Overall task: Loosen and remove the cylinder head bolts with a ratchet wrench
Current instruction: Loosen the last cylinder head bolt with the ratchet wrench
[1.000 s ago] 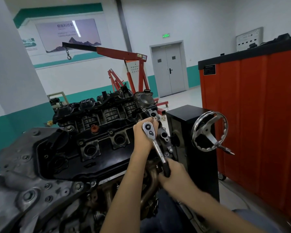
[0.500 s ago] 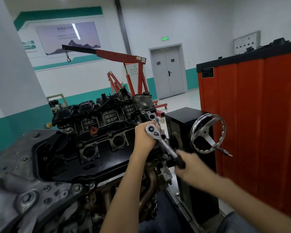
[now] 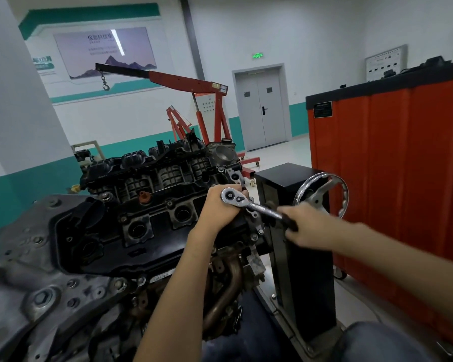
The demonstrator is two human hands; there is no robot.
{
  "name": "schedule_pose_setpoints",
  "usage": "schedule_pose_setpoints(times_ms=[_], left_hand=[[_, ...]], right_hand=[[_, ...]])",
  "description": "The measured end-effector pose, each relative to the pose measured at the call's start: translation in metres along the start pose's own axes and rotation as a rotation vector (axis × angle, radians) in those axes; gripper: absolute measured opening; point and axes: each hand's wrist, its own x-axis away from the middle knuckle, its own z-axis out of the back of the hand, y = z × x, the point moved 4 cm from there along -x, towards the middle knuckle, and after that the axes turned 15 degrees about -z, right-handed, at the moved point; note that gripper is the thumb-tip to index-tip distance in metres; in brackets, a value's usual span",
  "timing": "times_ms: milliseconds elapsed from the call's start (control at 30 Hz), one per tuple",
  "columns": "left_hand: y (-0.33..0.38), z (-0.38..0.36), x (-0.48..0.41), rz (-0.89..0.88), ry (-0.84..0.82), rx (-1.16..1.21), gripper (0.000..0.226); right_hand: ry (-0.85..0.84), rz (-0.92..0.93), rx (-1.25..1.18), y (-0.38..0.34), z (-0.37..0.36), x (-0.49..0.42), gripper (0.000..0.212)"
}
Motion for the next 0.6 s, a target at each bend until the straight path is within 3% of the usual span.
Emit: schedule_pose_setpoints(times_ms=[100, 167, 233, 367, 433, 500, 600], left_hand=[[0.007, 0.002, 0.001, -0.038, -0.032, -0.045, 0.054], [0.005, 0.005, 0.002, -0.018, 0.012, -0.017, 0.057], [0.001, 0.005, 0.004, 0.044, 0.103, 0.044, 0.061], [0.004, -0.007, 0.002, 0.051, 0.235, 0.066, 0.055], [0.008, -0.012, 0.0, 0.045, 0.271, 0.031, 0.056], [0.007, -0.012, 0.001, 0.022, 0.291, -0.009, 0.058], [0.002, -0.003, 0.004, -0.029, 0.233, -0.025, 0.061]], right_hand=[[0.191, 0.105, 0.387, -0.005, 0.042, -0.02, 0.011], [0.245, 0.106, 0.405, -0.01, 0.043, -0.022, 0.009], [0.232, 0.038, 0.244, -0.011, 0.016, -0.009, 0.01], [0.109, -0.123, -0.534, -0.029, -0.069, 0.032, 0.014], [0.127, -0.163, -0.809, -0.052, -0.099, 0.04, 0.016], [0.118, -0.176, -0.924, -0.073, -0.113, 0.04, 0.018], [0.11, -0.158, -0.811, -0.065, -0.106, 0.032, 0.014]])
